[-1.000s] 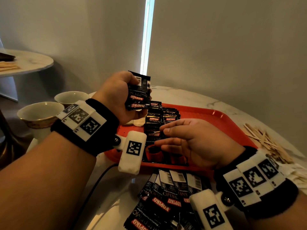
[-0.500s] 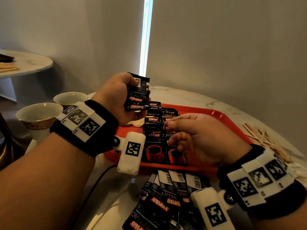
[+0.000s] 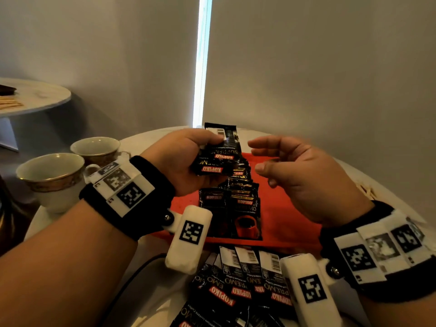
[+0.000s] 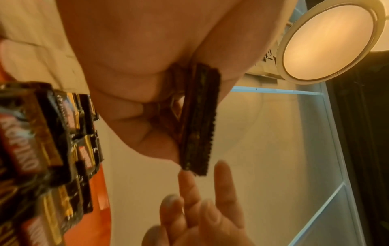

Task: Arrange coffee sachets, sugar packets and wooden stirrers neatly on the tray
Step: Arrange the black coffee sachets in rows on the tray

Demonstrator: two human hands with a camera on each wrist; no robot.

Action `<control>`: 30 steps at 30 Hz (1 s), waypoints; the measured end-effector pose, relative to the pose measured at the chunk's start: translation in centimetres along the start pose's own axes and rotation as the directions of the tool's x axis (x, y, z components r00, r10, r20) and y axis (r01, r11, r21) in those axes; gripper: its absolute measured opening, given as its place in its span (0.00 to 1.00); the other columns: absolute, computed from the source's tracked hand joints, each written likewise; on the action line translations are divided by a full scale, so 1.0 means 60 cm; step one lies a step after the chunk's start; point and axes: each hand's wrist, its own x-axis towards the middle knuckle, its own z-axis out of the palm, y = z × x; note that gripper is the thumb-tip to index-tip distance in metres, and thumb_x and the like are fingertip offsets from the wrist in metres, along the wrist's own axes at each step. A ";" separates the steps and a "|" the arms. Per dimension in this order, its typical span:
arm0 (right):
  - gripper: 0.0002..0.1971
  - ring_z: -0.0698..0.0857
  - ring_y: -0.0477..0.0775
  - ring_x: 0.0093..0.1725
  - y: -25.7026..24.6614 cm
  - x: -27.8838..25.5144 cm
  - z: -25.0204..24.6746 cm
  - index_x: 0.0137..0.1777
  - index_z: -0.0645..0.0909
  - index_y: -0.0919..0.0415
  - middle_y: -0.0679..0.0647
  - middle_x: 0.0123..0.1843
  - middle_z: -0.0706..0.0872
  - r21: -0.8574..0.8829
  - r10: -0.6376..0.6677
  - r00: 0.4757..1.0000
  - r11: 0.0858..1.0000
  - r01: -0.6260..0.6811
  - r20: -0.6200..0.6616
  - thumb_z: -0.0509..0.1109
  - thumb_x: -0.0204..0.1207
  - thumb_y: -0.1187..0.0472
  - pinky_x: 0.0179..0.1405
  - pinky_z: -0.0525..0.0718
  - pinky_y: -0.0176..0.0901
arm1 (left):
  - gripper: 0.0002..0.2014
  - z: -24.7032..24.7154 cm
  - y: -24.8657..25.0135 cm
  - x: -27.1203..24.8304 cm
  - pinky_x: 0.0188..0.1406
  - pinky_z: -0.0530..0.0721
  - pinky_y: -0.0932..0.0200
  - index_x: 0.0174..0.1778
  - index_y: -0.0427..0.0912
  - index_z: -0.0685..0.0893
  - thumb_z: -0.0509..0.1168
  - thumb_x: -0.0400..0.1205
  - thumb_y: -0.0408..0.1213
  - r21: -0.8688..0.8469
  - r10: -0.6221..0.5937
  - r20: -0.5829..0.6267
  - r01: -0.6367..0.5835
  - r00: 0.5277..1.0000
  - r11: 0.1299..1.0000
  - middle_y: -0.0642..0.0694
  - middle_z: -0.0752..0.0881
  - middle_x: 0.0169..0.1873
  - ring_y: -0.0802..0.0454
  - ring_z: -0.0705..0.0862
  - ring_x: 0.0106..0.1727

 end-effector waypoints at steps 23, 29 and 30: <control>0.10 0.84 0.36 0.57 0.006 0.000 0.003 0.39 0.92 0.40 0.41 0.56 0.84 -0.289 -0.238 0.971 0.930 0.225 -0.010 0.82 0.69 0.60 0.48 0.80 0.25 | 0.16 0.013 -0.015 0.000 0.31 0.83 0.58 0.61 0.40 0.81 0.62 0.85 0.47 0.085 -0.109 0.089 0.101 0.990 0.991 0.43 0.87 0.37 0.50 0.87 0.33; 0.06 0.85 0.42 0.34 0.001 0.006 -0.011 0.45 0.88 0.53 0.45 0.37 0.91 -0.090 -0.310 0.899 0.951 0.296 -0.311 0.75 0.79 0.66 0.35 0.82 0.33 | 0.19 0.001 -0.006 0.003 0.36 0.77 0.56 0.54 0.44 0.79 0.67 0.77 0.56 0.034 -0.088 0.062 0.086 0.994 0.996 0.49 0.82 0.35 0.50 0.83 0.33; 0.05 0.84 0.46 0.33 0.003 0.008 -0.015 0.44 0.88 0.53 0.47 0.37 0.91 -0.091 -0.282 0.897 0.960 0.267 -0.341 0.75 0.79 0.64 0.32 0.82 0.37 | 0.19 0.001 -0.005 0.002 0.34 0.78 0.56 0.54 0.44 0.79 0.69 0.76 0.54 0.034 -0.053 0.058 0.051 0.997 0.998 0.49 0.82 0.35 0.51 0.83 0.34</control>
